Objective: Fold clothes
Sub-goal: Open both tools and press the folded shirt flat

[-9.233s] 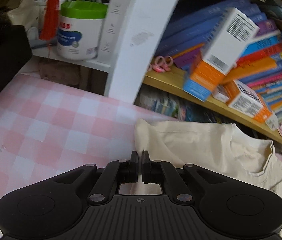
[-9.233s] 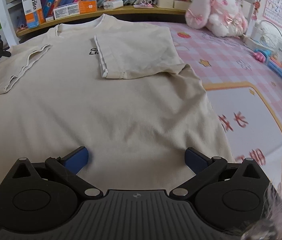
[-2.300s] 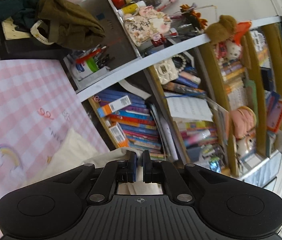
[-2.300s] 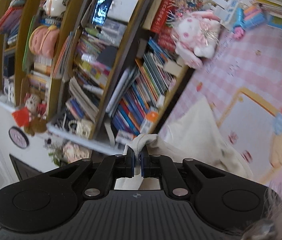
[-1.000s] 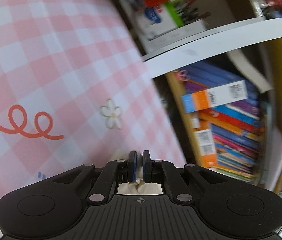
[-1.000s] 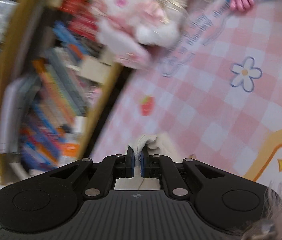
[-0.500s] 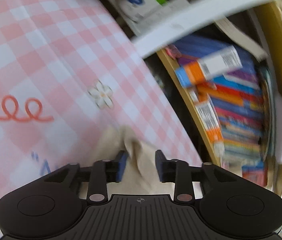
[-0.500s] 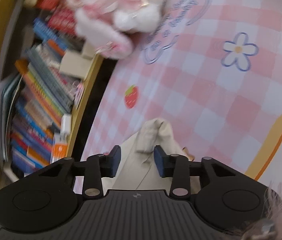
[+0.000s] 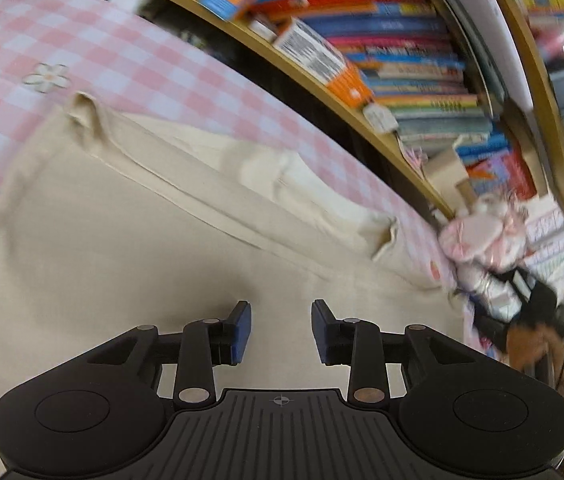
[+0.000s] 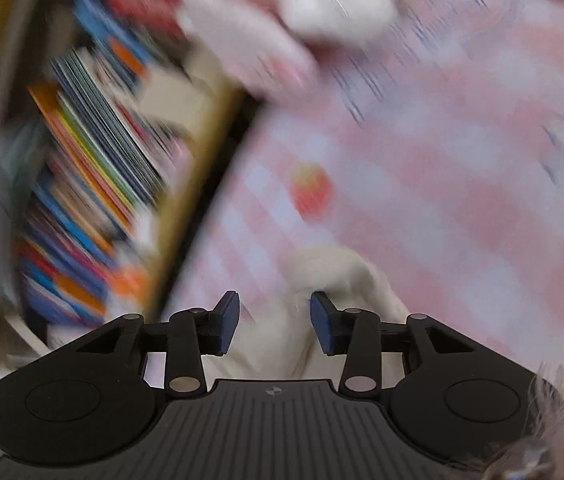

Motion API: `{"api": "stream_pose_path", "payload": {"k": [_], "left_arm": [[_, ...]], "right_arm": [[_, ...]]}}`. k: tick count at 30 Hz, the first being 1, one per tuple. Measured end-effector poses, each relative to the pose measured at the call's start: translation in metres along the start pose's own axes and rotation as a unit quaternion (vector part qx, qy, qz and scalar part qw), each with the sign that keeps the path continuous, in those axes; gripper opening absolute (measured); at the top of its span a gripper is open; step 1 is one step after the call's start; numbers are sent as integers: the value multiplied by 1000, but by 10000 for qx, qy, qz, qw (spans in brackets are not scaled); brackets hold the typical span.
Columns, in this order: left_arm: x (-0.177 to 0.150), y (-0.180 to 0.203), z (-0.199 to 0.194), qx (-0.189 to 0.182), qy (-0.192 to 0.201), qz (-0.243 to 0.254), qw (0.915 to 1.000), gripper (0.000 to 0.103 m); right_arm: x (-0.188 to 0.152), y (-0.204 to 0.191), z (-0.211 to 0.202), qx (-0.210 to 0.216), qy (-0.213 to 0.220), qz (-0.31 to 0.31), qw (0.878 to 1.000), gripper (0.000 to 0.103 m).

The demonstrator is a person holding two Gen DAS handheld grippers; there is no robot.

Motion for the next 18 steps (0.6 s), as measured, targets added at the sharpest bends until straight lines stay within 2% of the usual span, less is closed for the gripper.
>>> {"api": "stream_pose_path", "payload": {"k": [1, 5, 8, 11, 13, 16, 18], "left_arm": [[0, 4, 4, 48, -31, 74, 10000, 31], [6, 17, 16, 247, -68, 348, 9991, 27], [14, 29, 27, 376, -118, 599, 9974, 27], [22, 39, 40, 543, -151, 801, 9952, 27], [29, 42, 47, 598, -108, 795, 9950, 27], [44, 39, 50, 503, 101, 512, 9974, 27], [52, 33, 48, 457, 256, 293, 9982, 27]], "right_arm": [[6, -2, 0, 5, 132, -117, 9998, 37], [7, -9, 1, -596, -3, -1066, 9925, 38], [-22, -22, -16, -636, -63, -2190, 9736, 39], [-61, -28, -23, -734, -333, -3238, 9427, 39], [-88, -28, -20, -836, -571, -3907, 9150, 39], [-119, -26, -11, -1070, -764, -4729, 8713, 39], [-132, -26, -3, -1167, -823, -5125, 8467, 39]]}}
Point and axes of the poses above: each gripper's, at about its wrist camera, not at the fingertips, and z roughly the way its jaws point, y to its right, x to its top, the point moved 5 cm from there along z, roughly the way its jaws point, and after that the axes turned 2 degrees about x, right-handed, at the moved point
